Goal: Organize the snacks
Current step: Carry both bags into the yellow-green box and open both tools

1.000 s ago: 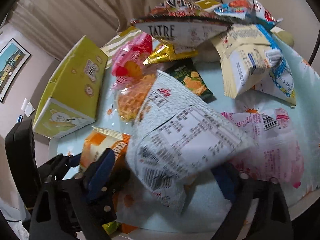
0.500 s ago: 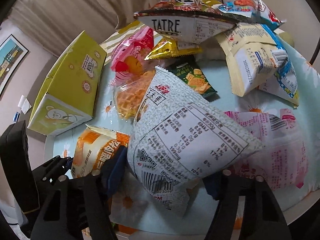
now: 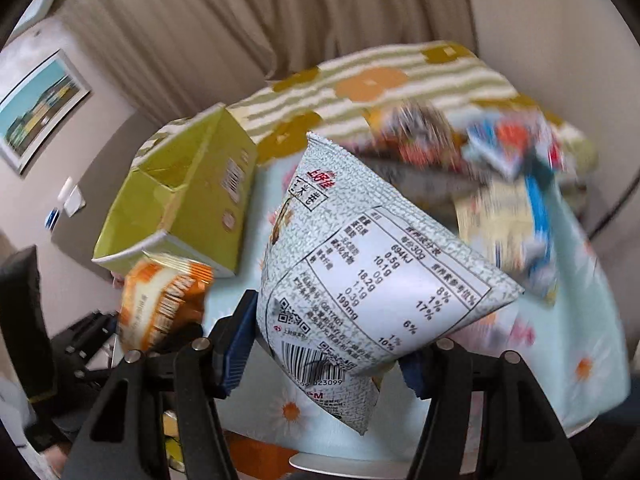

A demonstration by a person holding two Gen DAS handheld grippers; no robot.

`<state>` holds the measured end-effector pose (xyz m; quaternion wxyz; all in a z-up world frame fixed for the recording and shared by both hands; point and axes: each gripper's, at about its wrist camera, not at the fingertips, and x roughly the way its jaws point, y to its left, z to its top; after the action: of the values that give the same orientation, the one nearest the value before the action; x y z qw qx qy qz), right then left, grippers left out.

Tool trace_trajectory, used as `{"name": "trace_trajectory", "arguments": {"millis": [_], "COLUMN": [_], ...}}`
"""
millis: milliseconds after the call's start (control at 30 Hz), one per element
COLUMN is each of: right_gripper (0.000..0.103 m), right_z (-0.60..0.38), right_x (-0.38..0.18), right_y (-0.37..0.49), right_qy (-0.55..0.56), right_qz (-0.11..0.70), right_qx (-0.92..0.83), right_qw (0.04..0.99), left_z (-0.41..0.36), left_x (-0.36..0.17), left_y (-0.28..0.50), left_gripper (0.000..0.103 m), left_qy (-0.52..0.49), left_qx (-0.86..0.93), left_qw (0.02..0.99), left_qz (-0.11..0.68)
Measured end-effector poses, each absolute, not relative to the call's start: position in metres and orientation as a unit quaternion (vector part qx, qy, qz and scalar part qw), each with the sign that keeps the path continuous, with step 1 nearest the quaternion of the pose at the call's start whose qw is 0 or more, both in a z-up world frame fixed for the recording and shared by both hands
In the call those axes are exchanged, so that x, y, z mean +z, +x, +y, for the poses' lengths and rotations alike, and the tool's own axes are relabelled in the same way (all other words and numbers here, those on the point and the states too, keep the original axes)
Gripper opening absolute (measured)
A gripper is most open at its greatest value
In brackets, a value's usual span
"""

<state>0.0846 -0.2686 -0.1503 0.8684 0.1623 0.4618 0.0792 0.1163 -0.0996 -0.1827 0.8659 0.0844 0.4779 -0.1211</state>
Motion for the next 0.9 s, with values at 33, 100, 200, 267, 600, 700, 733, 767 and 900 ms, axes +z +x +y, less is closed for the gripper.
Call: {"name": "trace_trajectory", "arguments": {"millis": [33, 100, 200, 267, 600, 700, 733, 767, 900], "right_gripper": [0.058, 0.058, 0.058, 0.058, 0.058, 0.058, 0.058, 0.058, 0.058], "right_z": [-0.268, -0.264, -0.252, -0.237, -0.146, -0.121, -0.113, -0.103, -0.073], "right_x": [-0.141, -0.122, -0.098, -0.085, -0.085, -0.096, -0.100, -0.106, -0.120], "right_y": [0.088, 0.099, 0.120, 0.140, 0.221, 0.240, 0.247, 0.255, 0.272], "right_qy": [0.153, 0.136, 0.126, 0.114, 0.111, 0.125, 0.128, 0.130, 0.137], "right_qz": [0.456, 0.448, 0.437, 0.438, 0.449, 0.462, 0.466, 0.472, 0.490], "right_qx": [0.086, 0.101, 0.125, 0.139, 0.158, 0.158, 0.157, 0.157, 0.153], "right_qw": [0.872, 0.878, 0.882, 0.881, 0.872, 0.864, 0.861, 0.858, 0.847], "left_z": [-0.094, -0.084, -0.058, -0.044, 0.053, 0.085, 0.095, 0.103, 0.128], "left_x": [-0.170, -0.151, -0.126, -0.112, -0.100, -0.113, -0.119, -0.124, -0.149], "left_y": [0.118, 0.121, 0.130, 0.144, 0.228, 0.258, 0.267, 0.277, 0.305], "left_gripper": [0.064, 0.064, 0.064, 0.064, 0.064, 0.064, 0.064, 0.064, 0.064], "left_qy": [0.077, 0.070, 0.058, 0.053, 0.037, 0.029, 0.029, 0.029, 0.038], "left_qx": [-0.116, -0.107, -0.095, -0.092, -0.065, -0.058, -0.056, -0.054, -0.051], "left_qw": [0.872, 0.883, 0.897, 0.904, 0.903, 0.895, 0.892, 0.891, 0.878], "left_qz": [0.469, 0.452, 0.427, 0.415, 0.424, 0.441, 0.447, 0.450, 0.475]}}
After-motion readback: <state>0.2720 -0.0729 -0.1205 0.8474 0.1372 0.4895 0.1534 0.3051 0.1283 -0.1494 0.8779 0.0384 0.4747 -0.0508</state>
